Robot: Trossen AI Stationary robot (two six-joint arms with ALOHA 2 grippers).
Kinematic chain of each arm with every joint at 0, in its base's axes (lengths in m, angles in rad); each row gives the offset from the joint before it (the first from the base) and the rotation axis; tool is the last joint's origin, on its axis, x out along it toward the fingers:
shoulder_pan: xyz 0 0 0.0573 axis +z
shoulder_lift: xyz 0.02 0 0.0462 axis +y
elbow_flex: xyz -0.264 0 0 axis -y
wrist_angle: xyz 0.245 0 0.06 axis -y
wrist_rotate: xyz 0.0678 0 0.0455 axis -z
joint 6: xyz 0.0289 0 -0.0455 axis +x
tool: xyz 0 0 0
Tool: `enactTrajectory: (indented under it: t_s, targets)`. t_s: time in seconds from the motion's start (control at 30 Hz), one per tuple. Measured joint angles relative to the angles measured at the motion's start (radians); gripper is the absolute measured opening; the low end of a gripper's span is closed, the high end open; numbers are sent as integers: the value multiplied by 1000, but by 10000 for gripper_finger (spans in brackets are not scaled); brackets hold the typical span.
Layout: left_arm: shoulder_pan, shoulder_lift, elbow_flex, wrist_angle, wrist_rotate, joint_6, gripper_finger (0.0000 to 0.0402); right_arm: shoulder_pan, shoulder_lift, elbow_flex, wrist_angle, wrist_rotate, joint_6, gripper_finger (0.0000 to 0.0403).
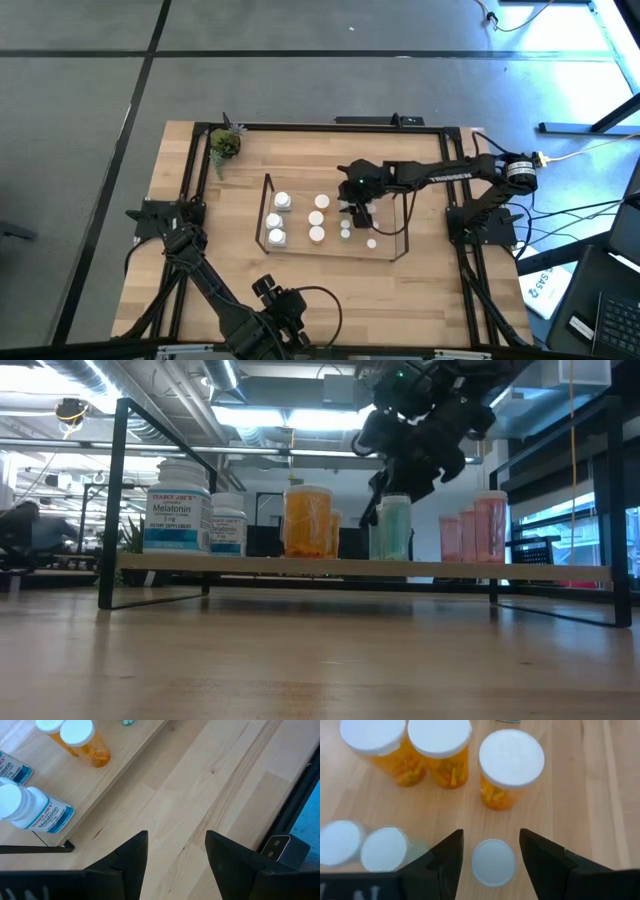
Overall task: Pick and place medicine bottles onto shelf by color
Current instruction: Return to Home Position
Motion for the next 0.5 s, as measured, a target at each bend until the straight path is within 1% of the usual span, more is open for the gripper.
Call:
enactTrajectory:
  t_s: [0.23, 0.33, 0.4, 0.5]
  targets:
    - [-2, 0, 0, 0, 0, 0, 192, 2, 0, 76, -138, -4, 2, 197]
    - [-2, 0, 0, 0, -4, -1, 192, 5, 0, 114, -211, -29, 4, 197]
    - [-2, 0, 0, 0, -24, 4, 192, 5, 0, 143, -260, -65, 6, 197]
    - [-6, 0, 0, -7, -22, 85, 192, 5, 0, 192, -332, -90, 30, 191]
